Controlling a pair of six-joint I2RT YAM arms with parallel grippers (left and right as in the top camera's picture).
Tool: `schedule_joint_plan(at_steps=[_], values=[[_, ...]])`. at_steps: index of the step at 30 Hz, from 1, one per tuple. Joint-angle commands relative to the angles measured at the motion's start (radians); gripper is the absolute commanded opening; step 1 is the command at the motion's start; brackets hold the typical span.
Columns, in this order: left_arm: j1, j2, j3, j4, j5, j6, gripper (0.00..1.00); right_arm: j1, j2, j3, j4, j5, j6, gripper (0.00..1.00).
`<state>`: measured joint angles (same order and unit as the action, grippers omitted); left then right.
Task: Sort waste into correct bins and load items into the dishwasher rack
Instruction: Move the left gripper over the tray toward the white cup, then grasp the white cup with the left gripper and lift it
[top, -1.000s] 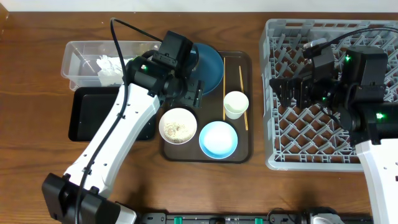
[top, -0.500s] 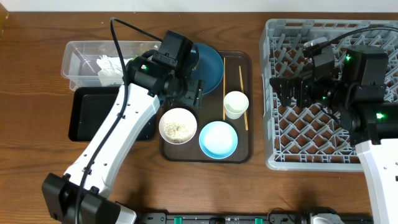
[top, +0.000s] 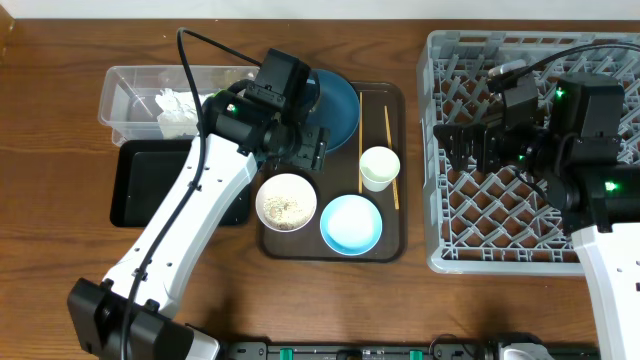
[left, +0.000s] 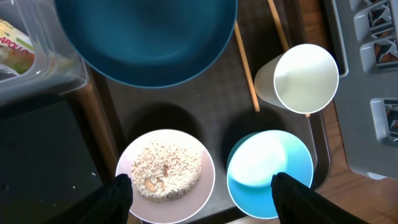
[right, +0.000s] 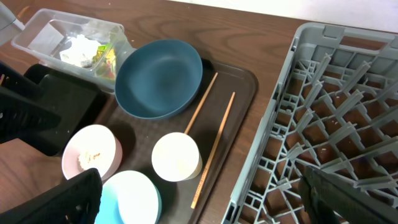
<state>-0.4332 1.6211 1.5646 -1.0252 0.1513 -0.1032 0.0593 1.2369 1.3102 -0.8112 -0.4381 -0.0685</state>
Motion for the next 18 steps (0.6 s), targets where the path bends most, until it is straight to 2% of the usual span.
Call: schedule_joint_plan(at_steps=[1, 11, 15, 18], values=[[-0.003, -0.005, -0.005, -0.009, 0.003, 0.013, 0.74, 0.001, 0.007, 0.019, -0.001, -0.016, 0.045, 0.99], [-0.003, 0.068, -0.024, -0.032, 0.025, 0.009, 0.74, 0.001, 0.007, 0.018, -0.015, -0.023, 0.076, 0.99], [-0.007, 0.104, -0.025, -0.006, 0.025, -0.071, 0.74, 0.001, 0.007, 0.018, -0.012, -0.023, 0.075, 0.99], [-0.030, 0.107, -0.024, 0.061, 0.026, -0.086, 0.74, 0.001, 0.007, 0.018, -0.012, -0.023, 0.075, 0.99]])
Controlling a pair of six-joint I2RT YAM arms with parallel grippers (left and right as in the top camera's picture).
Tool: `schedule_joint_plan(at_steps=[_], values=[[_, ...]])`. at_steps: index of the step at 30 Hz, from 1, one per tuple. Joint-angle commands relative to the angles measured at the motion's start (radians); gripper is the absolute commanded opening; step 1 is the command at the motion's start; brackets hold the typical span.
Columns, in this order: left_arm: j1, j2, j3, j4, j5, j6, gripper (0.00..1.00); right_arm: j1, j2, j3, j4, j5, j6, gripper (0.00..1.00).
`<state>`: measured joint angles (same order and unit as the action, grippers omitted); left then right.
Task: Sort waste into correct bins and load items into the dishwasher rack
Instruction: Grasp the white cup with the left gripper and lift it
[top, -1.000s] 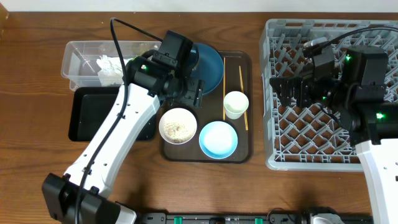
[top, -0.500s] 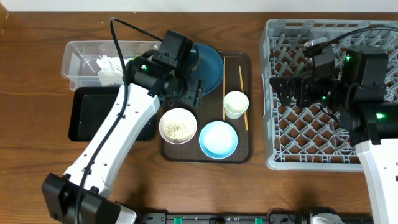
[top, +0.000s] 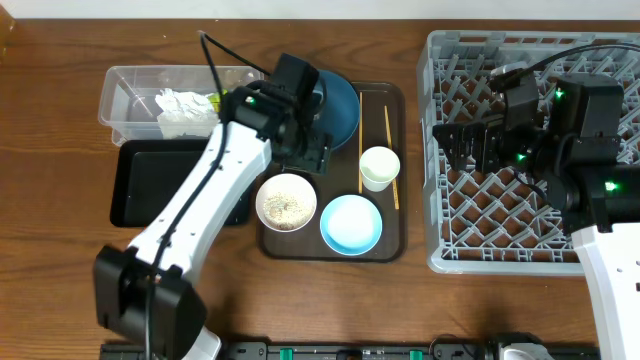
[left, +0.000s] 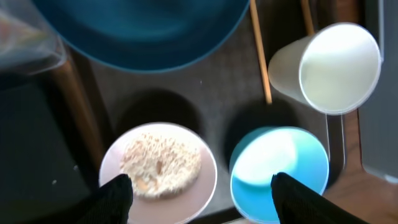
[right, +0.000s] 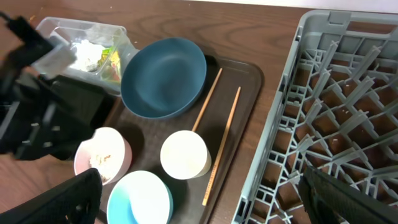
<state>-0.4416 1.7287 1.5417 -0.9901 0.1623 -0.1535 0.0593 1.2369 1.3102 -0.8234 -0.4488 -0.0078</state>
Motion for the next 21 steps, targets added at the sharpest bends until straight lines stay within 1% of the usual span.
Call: schedule_joint_plan(at_steps=[1, 4, 6, 9, 13, 21], values=[[-0.033, 0.000, -0.002, 0.058, 0.023, -0.035, 0.74, 0.001, 0.007, 0.018, 0.000, -0.012, 0.014, 0.99], [-0.062, 0.006, -0.002, 0.151, 0.084, -0.047, 0.74, 0.001, 0.007, 0.018, 0.000, -0.012, 0.014, 0.99], [-0.074, 0.024, -0.002, 0.206, 0.154, -0.064, 0.74, 0.001, 0.007, 0.018, 0.000, -0.012, 0.014, 0.99], [-0.079, 0.071, -0.002, 0.239, 0.220, -0.095, 0.74, 0.001, 0.007, 0.018, 0.000, -0.011, 0.014, 0.99], [-0.079, 0.129, -0.002, 0.225, 0.222, -0.096, 0.73, 0.001, 0.007, 0.018, -0.002, -0.012, 0.014, 0.99], [-0.079, 0.174, -0.002, 0.230, 0.192, -0.108, 0.72, 0.001, 0.007, 0.018, -0.004, -0.011, 0.014, 0.99]])
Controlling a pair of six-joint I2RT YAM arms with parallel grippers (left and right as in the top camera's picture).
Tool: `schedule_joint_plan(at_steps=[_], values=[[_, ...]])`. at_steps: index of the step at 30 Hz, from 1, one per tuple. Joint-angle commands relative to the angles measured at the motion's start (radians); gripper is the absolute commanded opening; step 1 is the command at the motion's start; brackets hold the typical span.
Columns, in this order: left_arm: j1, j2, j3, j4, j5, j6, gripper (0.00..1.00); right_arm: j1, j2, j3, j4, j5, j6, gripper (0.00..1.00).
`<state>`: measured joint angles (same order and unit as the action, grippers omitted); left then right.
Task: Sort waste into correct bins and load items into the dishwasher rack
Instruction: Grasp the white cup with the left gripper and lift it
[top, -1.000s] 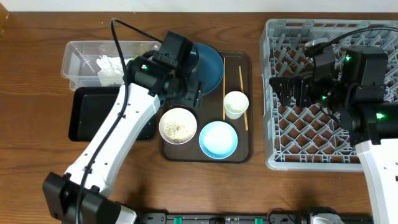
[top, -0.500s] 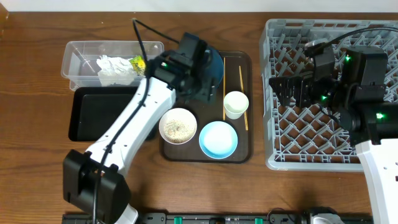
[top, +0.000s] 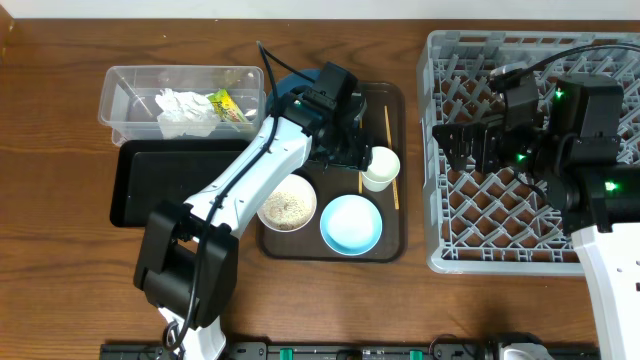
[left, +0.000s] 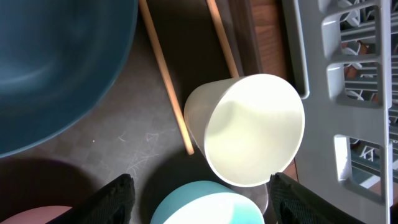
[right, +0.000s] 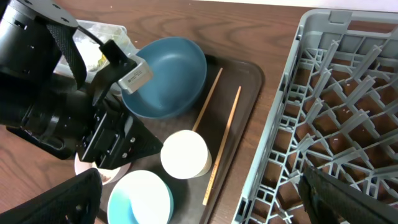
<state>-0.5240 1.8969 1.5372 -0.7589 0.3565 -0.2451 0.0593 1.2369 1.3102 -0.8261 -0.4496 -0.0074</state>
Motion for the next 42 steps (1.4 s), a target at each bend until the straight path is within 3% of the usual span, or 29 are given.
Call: schedule_joint_plan(at_steps=[1, 7, 13, 30, 34, 39, 42], values=[[0.003, 0.010, 0.003, 0.002, -0.003, -0.019, 0.72, 0.001, 0.007, 0.018, -0.001, -0.011, 0.014, 0.99], [-0.003, 0.053, 0.003, 0.022, -0.002, -0.074, 0.66, 0.001, 0.007, 0.018, -0.005, -0.011, 0.014, 0.99], [-0.014, 0.062, 0.003, 0.035, -0.053, -0.126, 0.52, 0.001, 0.007, 0.018, -0.005, -0.011, 0.014, 0.99], [-0.082, 0.116, 0.003, 0.058, -0.211, -0.210, 0.43, 0.001, 0.007, 0.018, -0.016, -0.010, 0.013, 0.99], [-0.082, 0.117, 0.003, 0.063, -0.212, -0.214, 0.30, 0.001, 0.007, 0.018, -0.017, -0.010, 0.013, 0.99], [-0.081, 0.115, 0.003, 0.069, -0.211, -0.249, 0.06, 0.001, 0.007, 0.018, -0.016, -0.011, 0.014, 0.99], [-0.073, 0.103, 0.004, 0.069, -0.208, -0.251, 0.06, 0.001, 0.007, 0.018, -0.016, -0.011, 0.014, 0.99]])
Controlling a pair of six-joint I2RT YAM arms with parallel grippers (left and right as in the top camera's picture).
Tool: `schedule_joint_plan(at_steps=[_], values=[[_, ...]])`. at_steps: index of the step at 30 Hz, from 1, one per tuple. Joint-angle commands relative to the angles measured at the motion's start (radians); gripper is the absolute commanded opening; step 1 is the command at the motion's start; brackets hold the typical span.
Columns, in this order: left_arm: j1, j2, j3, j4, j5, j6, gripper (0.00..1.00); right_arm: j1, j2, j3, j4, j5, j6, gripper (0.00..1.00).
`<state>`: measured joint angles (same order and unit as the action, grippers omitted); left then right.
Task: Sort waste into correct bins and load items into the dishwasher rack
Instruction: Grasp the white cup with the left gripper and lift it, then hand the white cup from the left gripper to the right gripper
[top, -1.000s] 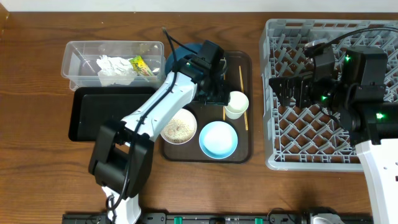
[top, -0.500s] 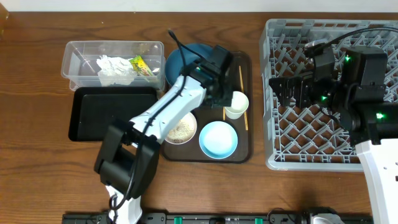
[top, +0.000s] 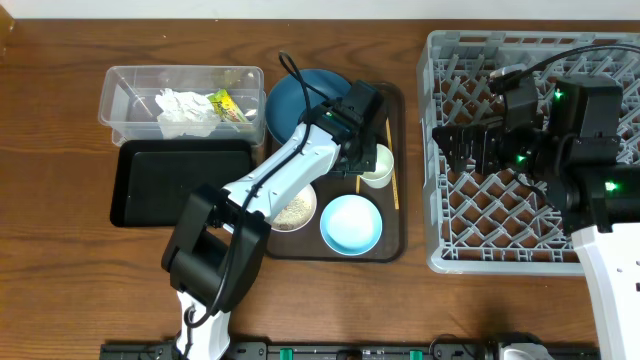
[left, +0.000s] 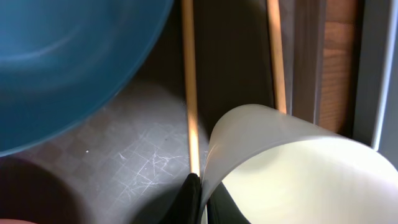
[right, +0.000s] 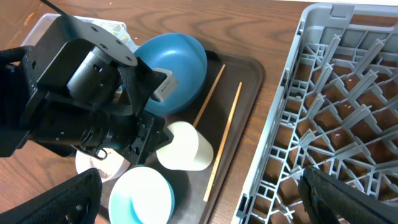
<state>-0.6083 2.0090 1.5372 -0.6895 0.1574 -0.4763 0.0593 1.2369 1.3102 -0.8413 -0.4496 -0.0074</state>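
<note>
A white paper cup (top: 378, 166) sits tilted on the brown tray (top: 395, 245), also seen in the right wrist view (right: 185, 147). My left gripper (left: 200, 194) is shut on the cup's rim (left: 292, 168), one finger inside and one outside. The dark blue bowl (top: 300, 95), two wooden chopsticks (top: 388, 150), a pink bowl of rice (top: 290, 210) and a light blue bowl (top: 350, 223) are on the tray. My right gripper (right: 199, 190) hangs open over the grey dishwasher rack (top: 530, 225), holding nothing.
A clear bin (top: 130, 90) with crumpled paper and a wrapper stands at the back left. A black bin (top: 170, 185) lies in front of it. The rack's left wall (right: 280, 124) runs close beside the tray.
My left gripper was open just above the upright cup. Now it is lower and shut on the cup's rim, and the cup leans over. The right arm has not moved.
My left gripper hung open over the rice bowl and the light blue bowl. Then it was a little farther back, then over the white cup, still open. Now it pinches the cup's rim. My right gripper stayed open over the rack throughout.
</note>
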Motion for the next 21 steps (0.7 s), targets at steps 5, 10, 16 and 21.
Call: schedule_joint_plan(at_steps=[5, 10, 16, 21], values=[[0.069, -0.074, 0.010, -0.003, 0.122, -0.018, 0.06, 0.001, 0.007, 0.018, 0.003, -0.032, 0.015, 0.99], [0.203, -0.157, 0.011, 0.011, 0.500, -0.014, 0.06, 0.000, 0.007, 0.018, 0.032, -0.102, 0.014, 0.99], [0.367, -0.201, 0.011, 0.016, 1.035, 0.111, 0.06, 0.000, 0.054, 0.018, 0.128, -0.336, -0.038, 0.99], [0.427, -0.201, 0.011, 0.015, 1.250, 0.169, 0.06, 0.000, 0.153, 0.018, 0.278, -0.654, -0.061, 0.99]])
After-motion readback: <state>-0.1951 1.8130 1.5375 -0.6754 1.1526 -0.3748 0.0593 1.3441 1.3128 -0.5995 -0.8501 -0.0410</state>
